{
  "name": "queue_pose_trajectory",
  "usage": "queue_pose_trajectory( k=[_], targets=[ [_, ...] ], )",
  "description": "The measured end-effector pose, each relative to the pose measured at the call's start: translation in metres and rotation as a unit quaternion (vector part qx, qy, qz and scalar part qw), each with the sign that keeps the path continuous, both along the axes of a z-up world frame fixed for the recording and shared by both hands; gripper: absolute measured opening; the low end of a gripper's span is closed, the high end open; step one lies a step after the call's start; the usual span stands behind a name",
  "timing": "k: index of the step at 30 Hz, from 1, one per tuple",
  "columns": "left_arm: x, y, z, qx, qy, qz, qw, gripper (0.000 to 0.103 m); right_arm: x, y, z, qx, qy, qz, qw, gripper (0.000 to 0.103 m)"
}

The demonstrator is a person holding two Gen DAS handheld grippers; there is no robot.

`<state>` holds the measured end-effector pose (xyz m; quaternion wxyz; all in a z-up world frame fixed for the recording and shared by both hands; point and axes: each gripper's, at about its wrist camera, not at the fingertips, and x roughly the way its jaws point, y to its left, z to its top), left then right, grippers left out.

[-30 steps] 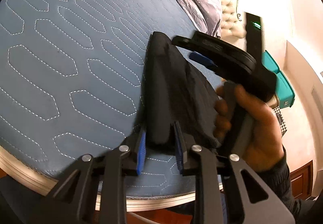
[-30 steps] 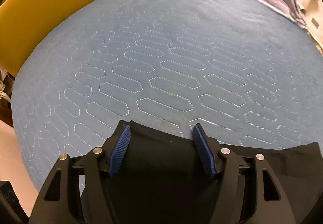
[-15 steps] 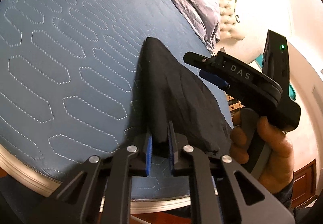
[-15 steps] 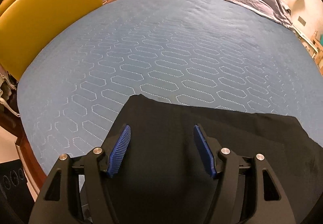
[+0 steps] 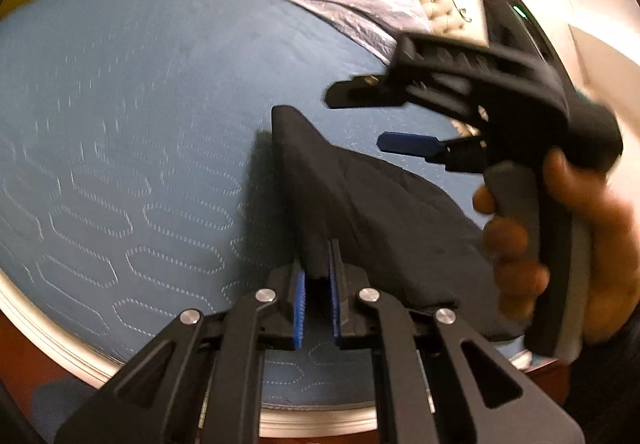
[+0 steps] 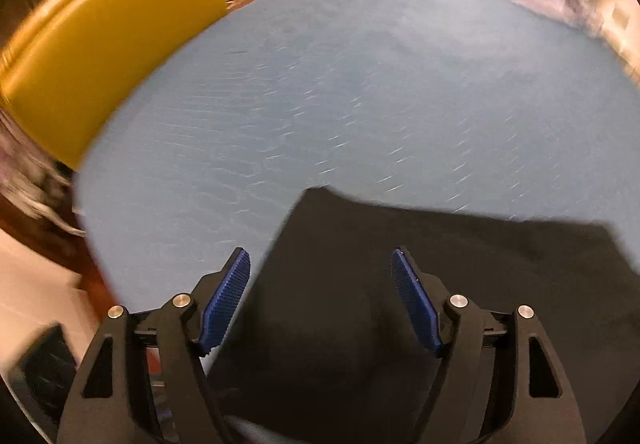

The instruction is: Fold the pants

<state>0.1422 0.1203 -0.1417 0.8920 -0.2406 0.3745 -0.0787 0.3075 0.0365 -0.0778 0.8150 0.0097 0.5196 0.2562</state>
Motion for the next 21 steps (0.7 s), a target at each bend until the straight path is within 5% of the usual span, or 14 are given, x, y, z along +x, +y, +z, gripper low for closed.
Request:
queue_pose_trajectory(
  k=[6,13,17,21],
  targets=[
    [-0.005,-0.045,0.024,0.107,-0.032,-0.011,0.9937,0.009,0.007,0.007,0.012,-0.003,0.044,0.041,0.998,0.078],
    [-0.019,-0.091,0.034,0.170,-0.069,-0.038,0.9824,0.009,-0.002,0.016,0.007,-0.041,0.066,0.074,0.994,0.077],
    [-0.023,-0.115,0.035,0.191,-0.081,-0.055,0.9767,0.009,-0.003,0.009,-0.005,-0.065,0.078,0.080,0.992,0.060],
    [-0.026,-0.127,0.034,0.185,-0.087,-0.072,0.9763,0.008,-0.013,-0.008,-0.008,-0.061,0.078,0.091,0.991,0.025]
  ],
)
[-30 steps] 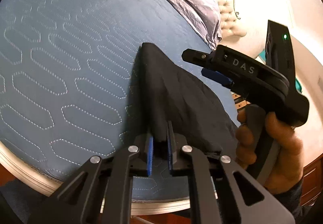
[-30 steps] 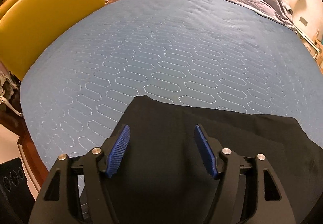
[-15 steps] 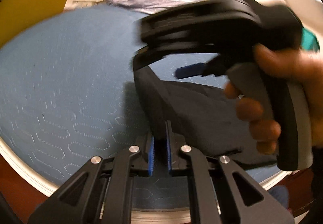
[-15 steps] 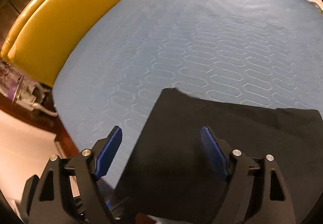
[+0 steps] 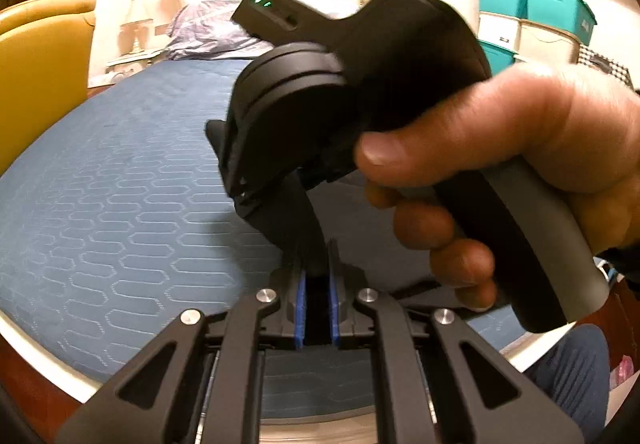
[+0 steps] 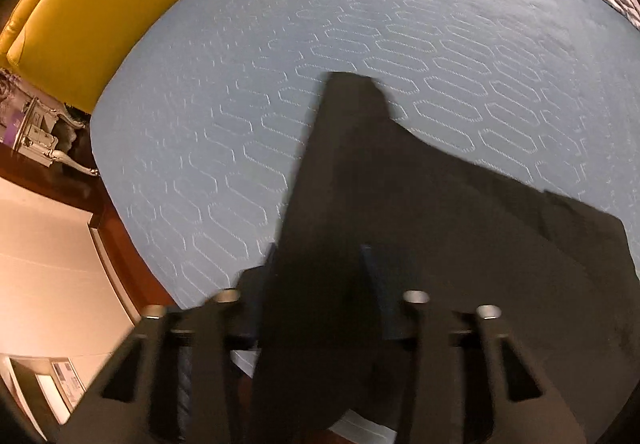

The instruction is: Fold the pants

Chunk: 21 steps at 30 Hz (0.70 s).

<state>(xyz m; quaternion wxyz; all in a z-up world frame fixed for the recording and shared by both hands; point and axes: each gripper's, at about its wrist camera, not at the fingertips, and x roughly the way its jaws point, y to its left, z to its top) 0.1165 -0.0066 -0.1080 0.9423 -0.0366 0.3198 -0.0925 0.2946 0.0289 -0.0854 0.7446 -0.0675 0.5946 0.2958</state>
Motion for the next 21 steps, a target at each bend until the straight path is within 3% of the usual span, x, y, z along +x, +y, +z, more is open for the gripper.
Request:
queue_pose_trajectory(
  k=[1,3,5,6,9,13,15,18,21],
  targets=[
    [-0.001,-0.001,0.000,-0.006,-0.002,-0.003,1.0000,0.009,-0.003,-0.006,0.001,0.007,-0.002,0.006,1.000,0.013],
    [-0.002,0.003,0.001,-0.057,0.001,-0.012,0.9983,0.016,-0.004,-0.018,0.005,0.025,-0.001,0.005,1.000,0.007],
    [-0.005,0.010,0.004,-0.099,-0.005,-0.004,0.9951,0.035,-0.005,-0.036,0.011,0.049,-0.001,-0.004,0.999,0.005],
    [-0.009,0.013,0.006,-0.115,-0.010,0.001,0.9934,0.050,-0.005,-0.045,0.015,0.059,-0.003,-0.011,0.998,0.005],
    [-0.012,0.016,0.000,-0.115,0.006,0.013,0.9933,0.073,-0.004,-0.077,0.031,0.088,-0.008,-0.033,0.996,0.004],
    [-0.004,-0.001,-0.034,-0.128,0.078,0.013,0.9887,0.077,0.000,-0.130,0.049,0.126,-0.011,-0.069,0.990,0.004],
    [-0.001,-0.009,-0.044,-0.143,0.094,0.002,0.9852,0.081,0.001,-0.161,0.056,0.143,-0.012,-0.091,0.985,0.004],
    [0.007,-0.036,-0.051,-0.149,0.101,-0.013,0.9836,0.086,-0.003,-0.195,0.063,0.156,-0.016,-0.115,0.981,0.004],
    [0.030,-0.063,-0.059,-0.121,0.104,-0.010,0.9871,0.088,-0.008,-0.229,0.066,0.170,-0.015,-0.136,0.976,0.004]
  ],
)
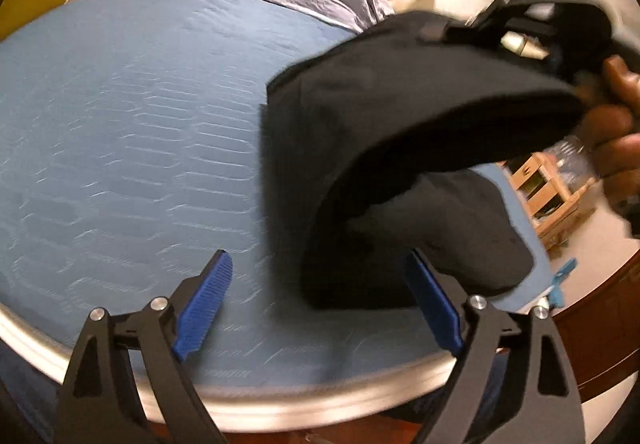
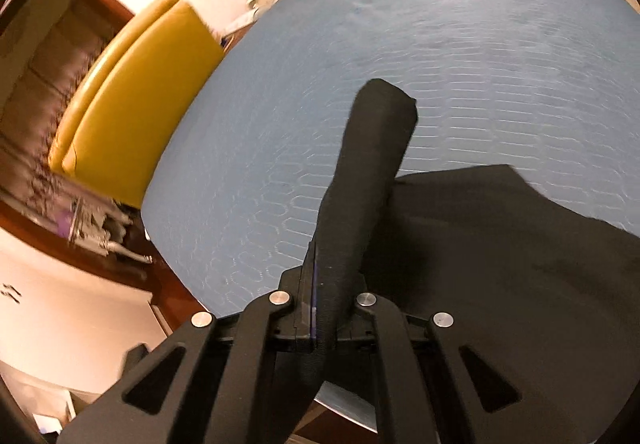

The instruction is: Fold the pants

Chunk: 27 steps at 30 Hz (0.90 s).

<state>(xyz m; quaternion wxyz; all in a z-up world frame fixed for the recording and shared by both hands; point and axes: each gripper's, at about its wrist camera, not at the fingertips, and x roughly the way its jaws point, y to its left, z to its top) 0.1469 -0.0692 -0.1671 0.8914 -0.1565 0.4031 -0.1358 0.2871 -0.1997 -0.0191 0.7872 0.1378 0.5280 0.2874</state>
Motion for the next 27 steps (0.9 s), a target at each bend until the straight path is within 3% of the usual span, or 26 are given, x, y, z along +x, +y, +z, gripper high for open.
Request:
queue_pose_trajectory(
  k=[5,7,13,20,27],
  targets=[
    [0.022,-0.020,-0.012,0.021,0.014,0.043,0.9988,0.088,-0.005,-0.044,0.007,0.024,-0.003,-0.026,0.999,0.004],
    [0.030,-0.023,-0.015,0.047,0.021,0.065,0.9965,0.087,-0.009,-0.060,0.012,0.027,-0.008,-0.031,0.999,0.004],
    [0.034,-0.056,-0.017,0.113,-0.002,0.041,0.9927,0.088,-0.020,-0.141,0.014,0.044,-0.012,-0.072,0.996,0.004],
    [0.016,-0.079,-0.029,0.193,-0.014,0.019,0.9809,0.088,-0.027,-0.236,-0.054,0.043,0.029,-0.123,0.991,0.004],
    [0.001,-0.092,-0.020,0.256,-0.040,-0.004,0.9657,0.088,-0.035,-0.293,-0.115,0.062,0.058,-0.137,0.987,0.004]
  ],
)
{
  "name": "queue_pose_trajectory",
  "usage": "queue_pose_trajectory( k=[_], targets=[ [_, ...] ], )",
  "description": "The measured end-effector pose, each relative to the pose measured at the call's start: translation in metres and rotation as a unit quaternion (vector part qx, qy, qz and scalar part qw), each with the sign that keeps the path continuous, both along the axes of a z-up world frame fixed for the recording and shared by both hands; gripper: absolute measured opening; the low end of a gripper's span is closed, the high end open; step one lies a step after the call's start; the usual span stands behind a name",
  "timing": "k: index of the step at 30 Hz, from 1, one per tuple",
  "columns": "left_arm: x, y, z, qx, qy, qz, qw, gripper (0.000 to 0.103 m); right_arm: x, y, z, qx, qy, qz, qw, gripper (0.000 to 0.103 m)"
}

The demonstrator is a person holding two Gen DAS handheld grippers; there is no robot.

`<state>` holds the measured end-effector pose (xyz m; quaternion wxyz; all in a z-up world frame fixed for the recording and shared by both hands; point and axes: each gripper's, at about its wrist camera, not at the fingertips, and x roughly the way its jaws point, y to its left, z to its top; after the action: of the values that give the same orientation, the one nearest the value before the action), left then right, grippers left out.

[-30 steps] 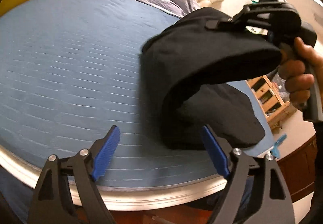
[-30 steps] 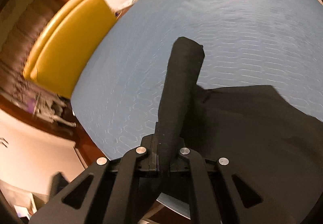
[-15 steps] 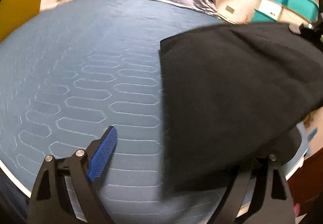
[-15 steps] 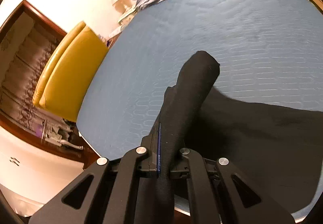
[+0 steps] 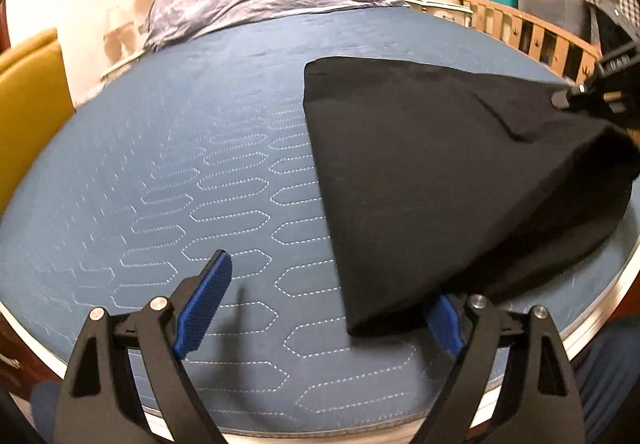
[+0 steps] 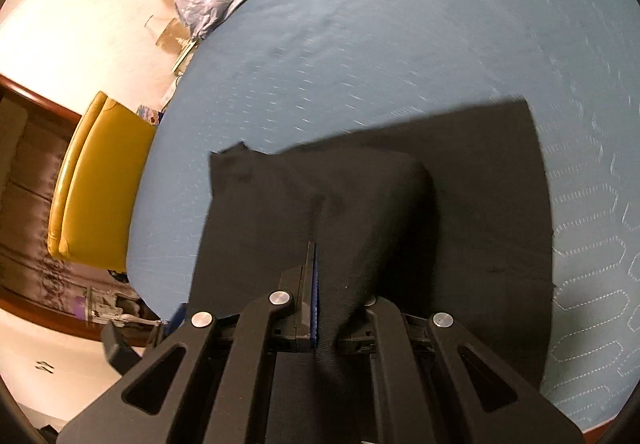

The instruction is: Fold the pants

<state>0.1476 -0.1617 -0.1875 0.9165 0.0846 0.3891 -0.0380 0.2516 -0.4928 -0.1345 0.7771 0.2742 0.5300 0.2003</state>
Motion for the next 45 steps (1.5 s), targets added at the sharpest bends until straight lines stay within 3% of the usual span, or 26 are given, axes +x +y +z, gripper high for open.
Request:
queue_pose_trajectory(
  k=[4,7,9,12,14,19,21,25,27,32,37,39,40,41,45],
  targets=[
    [-0.012,-0.016,0.004,0.036,-0.017,-0.022,0.9990,0.088,-0.005,-0.010,0.002,0.000,-0.017,0.012,1.000,0.004],
    [-0.015,-0.023,0.001,0.051,-0.014,-0.032,0.9981,0.088,-0.008,-0.017,0.025,-0.016,-0.060,0.026,0.998,0.004],
    [-0.018,-0.023,0.001,0.050,-0.015,-0.035,0.9980,0.088,-0.001,-0.023,0.026,-0.029,-0.066,0.026,0.997,0.004],
    [-0.022,-0.016,0.003,0.040,-0.013,-0.043,0.9982,0.088,0.008,-0.030,-0.005,-0.053,-0.029,0.023,0.998,0.004],
    [-0.019,-0.012,0.002,0.026,-0.004,-0.043,0.9987,0.088,0.005,-0.026,-0.015,-0.075,-0.032,0.031,0.996,0.004],
    [-0.023,-0.002,0.008,-0.002,-0.003,-0.045,0.9990,0.088,0.003,-0.026,-0.014,-0.056,-0.034,0.014,0.998,0.006],
    [-0.022,0.003,0.008,-0.026,0.002,-0.048,0.9985,0.088,0.002,-0.030,-0.017,-0.041,-0.027,0.009,0.999,0.013],
    [-0.013,0.025,0.003,-0.095,0.033,-0.021,0.9947,0.088,0.006,-0.037,-0.023,0.002,-0.008,-0.008,1.000,0.016],
    [-0.010,0.034,0.002,-0.112,0.041,-0.017,0.9927,0.089,0.005,-0.039,-0.026,0.005,0.002,-0.021,1.000,0.034],
    [-0.015,0.028,0.004,-0.099,0.034,-0.029,0.9941,0.089,-0.008,-0.041,-0.019,0.026,-0.005,-0.013,1.000,0.051],
    [-0.014,0.018,0.004,-0.074,0.028,-0.039,0.9961,0.089,-0.027,-0.033,-0.018,0.015,0.001,0.008,1.000,0.053],
    [-0.013,0.022,0.002,-0.066,0.027,-0.035,0.9969,0.089,-0.032,-0.027,-0.017,-0.019,-0.001,0.019,1.000,0.045],
    [-0.013,0.025,0.001,-0.063,0.025,-0.035,0.9971,0.089,-0.035,-0.024,-0.017,-0.042,-0.002,0.029,0.999,0.019],
    [-0.014,0.026,0.002,-0.060,0.023,-0.038,0.9972,0.089,-0.036,-0.023,-0.017,-0.049,-0.002,0.032,0.998,0.006],
    [-0.016,0.022,-0.002,-0.034,0.015,-0.049,0.9981,0.089,-0.049,-0.014,0.002,-0.080,-0.025,0.065,0.994,0.003]
  ],
)
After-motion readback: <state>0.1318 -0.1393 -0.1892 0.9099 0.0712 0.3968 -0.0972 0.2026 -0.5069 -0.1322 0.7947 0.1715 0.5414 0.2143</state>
